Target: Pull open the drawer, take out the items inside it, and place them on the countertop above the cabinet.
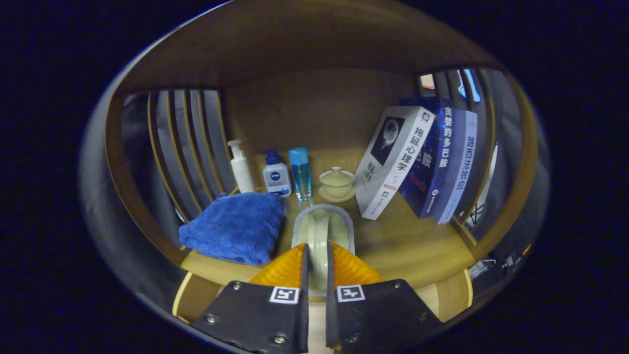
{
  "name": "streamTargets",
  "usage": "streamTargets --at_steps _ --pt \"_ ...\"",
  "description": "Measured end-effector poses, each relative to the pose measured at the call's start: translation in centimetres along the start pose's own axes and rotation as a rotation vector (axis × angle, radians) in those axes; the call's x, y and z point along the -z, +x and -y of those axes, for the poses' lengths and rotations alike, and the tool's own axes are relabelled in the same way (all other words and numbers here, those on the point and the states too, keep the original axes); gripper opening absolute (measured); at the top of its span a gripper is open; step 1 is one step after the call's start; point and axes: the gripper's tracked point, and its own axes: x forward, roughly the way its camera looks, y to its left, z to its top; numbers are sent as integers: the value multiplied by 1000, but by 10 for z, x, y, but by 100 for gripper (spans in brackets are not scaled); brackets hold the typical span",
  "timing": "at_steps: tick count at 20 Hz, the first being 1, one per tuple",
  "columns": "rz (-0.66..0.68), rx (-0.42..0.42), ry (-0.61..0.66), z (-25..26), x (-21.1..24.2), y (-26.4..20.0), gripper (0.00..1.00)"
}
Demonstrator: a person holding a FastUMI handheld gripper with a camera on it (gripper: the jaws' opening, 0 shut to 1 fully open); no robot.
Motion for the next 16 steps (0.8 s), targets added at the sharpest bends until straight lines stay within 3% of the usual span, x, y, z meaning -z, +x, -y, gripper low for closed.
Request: streamTargets --at_steps 10,16 --pt "17 38 49 5 4 47 14" --pt "32 93 84 14 3 45 18"
